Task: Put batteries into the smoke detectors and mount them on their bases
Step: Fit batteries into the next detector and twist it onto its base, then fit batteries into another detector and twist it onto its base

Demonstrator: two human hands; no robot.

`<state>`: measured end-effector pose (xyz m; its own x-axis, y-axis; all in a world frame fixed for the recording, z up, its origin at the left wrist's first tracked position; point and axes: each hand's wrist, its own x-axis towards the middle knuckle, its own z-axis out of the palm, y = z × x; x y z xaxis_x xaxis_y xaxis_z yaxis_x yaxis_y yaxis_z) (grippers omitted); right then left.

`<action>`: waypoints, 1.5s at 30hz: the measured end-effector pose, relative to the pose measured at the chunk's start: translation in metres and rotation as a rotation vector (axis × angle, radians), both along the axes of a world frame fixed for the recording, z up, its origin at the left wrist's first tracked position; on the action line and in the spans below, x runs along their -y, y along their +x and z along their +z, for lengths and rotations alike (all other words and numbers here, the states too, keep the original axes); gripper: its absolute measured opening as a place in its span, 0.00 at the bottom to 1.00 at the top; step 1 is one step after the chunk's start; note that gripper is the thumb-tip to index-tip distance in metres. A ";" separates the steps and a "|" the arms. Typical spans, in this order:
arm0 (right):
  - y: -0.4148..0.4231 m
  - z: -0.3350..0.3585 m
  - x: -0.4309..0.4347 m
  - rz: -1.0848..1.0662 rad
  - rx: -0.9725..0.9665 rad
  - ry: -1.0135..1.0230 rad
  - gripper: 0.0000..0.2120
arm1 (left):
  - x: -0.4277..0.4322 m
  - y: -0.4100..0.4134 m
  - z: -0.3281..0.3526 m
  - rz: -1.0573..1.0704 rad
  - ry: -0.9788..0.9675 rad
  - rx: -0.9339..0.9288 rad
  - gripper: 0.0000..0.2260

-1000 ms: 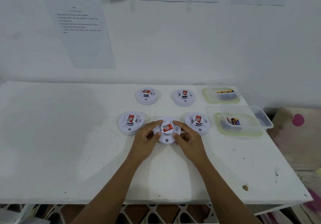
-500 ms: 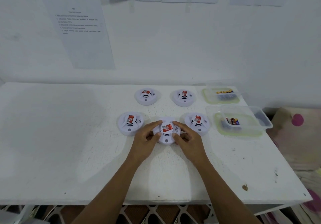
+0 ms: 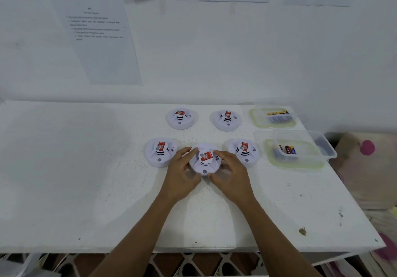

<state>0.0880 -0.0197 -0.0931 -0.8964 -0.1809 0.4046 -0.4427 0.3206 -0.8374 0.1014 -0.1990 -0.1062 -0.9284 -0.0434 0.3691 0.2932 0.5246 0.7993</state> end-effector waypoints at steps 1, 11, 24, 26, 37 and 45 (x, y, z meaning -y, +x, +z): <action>0.000 0.001 0.001 0.009 -0.008 0.005 0.25 | 0.000 0.000 -0.003 0.001 -0.024 0.006 0.27; -0.004 -0.016 -0.001 -0.085 -0.088 0.210 0.21 | -0.006 -0.002 -0.005 0.024 -0.061 -0.008 0.26; -0.002 -0.015 -0.001 -0.129 -0.129 0.300 0.20 | 0.007 -0.013 0.010 0.210 -0.423 -0.220 0.22; 0.003 -0.012 0.000 -0.122 -0.152 0.292 0.19 | 0.034 -0.028 0.013 0.260 -0.640 -0.186 0.24; 0.011 0.003 0.022 -0.133 -0.324 0.256 0.14 | 0.077 -0.048 0.019 0.199 -0.726 -0.103 0.19; 0.007 0.040 0.101 0.039 -0.085 0.156 0.13 | 0.084 -0.041 0.070 0.174 0.896 0.454 0.17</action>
